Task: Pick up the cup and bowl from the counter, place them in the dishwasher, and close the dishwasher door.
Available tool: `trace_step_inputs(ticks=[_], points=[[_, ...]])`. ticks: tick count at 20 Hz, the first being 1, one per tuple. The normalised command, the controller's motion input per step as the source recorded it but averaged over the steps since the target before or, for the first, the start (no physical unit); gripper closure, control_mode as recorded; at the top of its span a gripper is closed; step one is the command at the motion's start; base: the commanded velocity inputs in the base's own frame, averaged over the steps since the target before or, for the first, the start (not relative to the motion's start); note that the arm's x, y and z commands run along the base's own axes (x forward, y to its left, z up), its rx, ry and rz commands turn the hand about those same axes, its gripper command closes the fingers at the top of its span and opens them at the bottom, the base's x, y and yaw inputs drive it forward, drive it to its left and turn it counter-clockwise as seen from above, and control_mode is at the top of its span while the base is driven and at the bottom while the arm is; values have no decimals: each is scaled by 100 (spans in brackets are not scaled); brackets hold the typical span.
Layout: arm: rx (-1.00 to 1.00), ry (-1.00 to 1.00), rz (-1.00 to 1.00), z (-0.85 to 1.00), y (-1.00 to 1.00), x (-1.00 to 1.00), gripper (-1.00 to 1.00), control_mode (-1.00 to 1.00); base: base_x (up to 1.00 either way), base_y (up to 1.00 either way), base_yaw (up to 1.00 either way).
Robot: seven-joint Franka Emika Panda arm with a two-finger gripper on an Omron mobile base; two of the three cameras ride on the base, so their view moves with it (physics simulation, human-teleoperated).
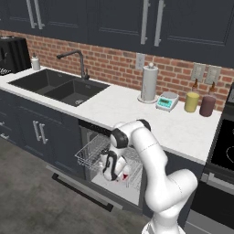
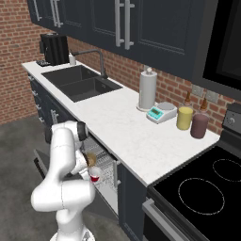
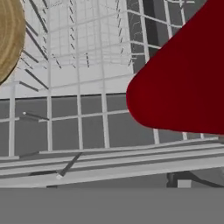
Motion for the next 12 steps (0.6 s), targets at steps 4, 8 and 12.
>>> trace_step_inputs(ticks=[4,8,12], points=[[-4,-5,-1,-5,-37,44,-100,-100,0,0,0],[-9,-11,0,0,-30,41,-100,-100,0,0,0],[-16,-23,0,0,-13,14,-100,-100,0,0,0]])
